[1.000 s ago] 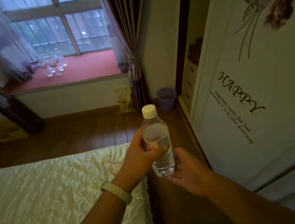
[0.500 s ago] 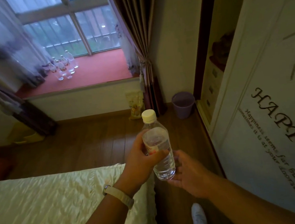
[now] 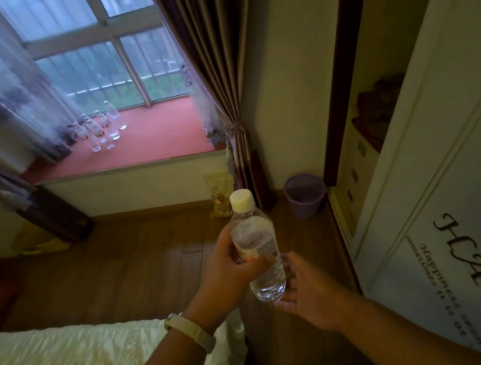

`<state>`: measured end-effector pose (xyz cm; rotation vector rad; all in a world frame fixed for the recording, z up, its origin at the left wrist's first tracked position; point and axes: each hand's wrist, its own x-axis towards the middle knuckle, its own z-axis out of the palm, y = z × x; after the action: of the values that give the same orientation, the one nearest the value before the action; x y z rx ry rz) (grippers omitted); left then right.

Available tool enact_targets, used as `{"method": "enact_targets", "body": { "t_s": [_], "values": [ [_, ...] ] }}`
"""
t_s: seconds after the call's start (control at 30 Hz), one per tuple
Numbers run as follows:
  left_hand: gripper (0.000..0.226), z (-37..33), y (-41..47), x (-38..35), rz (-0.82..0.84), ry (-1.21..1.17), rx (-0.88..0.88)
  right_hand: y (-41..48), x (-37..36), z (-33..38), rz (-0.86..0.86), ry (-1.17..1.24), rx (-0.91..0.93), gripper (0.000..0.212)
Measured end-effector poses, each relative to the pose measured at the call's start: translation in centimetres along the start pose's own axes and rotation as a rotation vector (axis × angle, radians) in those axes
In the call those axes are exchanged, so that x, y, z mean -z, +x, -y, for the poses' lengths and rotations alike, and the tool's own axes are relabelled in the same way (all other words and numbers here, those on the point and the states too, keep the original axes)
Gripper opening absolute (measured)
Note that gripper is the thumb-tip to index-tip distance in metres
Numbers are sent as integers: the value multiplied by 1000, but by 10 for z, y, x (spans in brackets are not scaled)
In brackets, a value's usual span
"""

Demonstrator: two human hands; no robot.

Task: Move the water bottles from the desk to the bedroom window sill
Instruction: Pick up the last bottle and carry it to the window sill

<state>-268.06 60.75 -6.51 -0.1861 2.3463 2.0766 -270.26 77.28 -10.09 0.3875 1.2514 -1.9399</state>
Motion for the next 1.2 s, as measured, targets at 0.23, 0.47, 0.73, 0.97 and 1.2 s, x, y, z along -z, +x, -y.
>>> {"method": "enact_targets", "body": {
  "t_s": [0.23, 0.47, 0.73, 0.97, 1.2],
  "values": [
    [70, 18, 74, 39, -51, -66, 15, 83, -22, 38, -15, -37, -73, 28],
    [66, 41, 183, 117, -72, -133, 18, 201, -71, 92, -14, -166, -79, 37],
    [66, 24, 295, 234, -118, -232, -13, 317, -175, 166, 7, -238, -76, 40],
    [75, 22, 334, 322, -274, -199, -25, 391, -259, 194, 118, -338, -109, 42],
    [74, 46, 345, 410, -488, -191, 34, 471, -340, 188, 278, -493, -217, 38]
  ]
}}
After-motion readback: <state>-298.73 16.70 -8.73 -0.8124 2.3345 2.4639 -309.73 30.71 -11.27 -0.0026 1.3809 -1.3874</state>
